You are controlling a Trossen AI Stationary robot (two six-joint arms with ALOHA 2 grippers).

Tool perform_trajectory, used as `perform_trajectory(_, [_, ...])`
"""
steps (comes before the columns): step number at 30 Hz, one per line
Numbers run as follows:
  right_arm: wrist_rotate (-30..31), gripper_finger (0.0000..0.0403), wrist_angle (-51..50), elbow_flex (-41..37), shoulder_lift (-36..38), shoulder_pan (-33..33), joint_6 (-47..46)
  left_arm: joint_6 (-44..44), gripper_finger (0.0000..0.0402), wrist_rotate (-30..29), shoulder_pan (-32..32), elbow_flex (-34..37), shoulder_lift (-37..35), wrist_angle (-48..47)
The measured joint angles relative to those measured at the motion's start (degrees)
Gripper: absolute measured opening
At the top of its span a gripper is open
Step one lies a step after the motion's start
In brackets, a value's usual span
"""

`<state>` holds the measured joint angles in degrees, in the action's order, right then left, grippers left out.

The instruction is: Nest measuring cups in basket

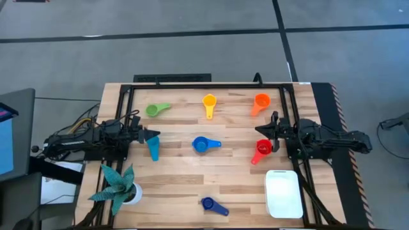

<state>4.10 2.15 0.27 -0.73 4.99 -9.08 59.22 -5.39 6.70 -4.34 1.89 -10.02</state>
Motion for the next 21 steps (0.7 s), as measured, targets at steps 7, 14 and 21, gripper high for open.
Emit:
perform_trajectory(7, [0.0,0.0037,0.0,0.0,0.0,0.0,0.0,1.5,0.0000,0.0,0.0,0.0,0.0,0.0])
perform_trajectory(14, [0.0,0.0030,0.0,0.0,0.0,0.0,0.0,-3.7,0.0000,-4.2,0.0,0.0,0.0,0.2])
perform_trajectory(21, [0.0,0.0029,0.0,0.0,0.0,0.0,0.0,-16.4,0.0000,-9.0,0.0,0.0,0.0,0.4])
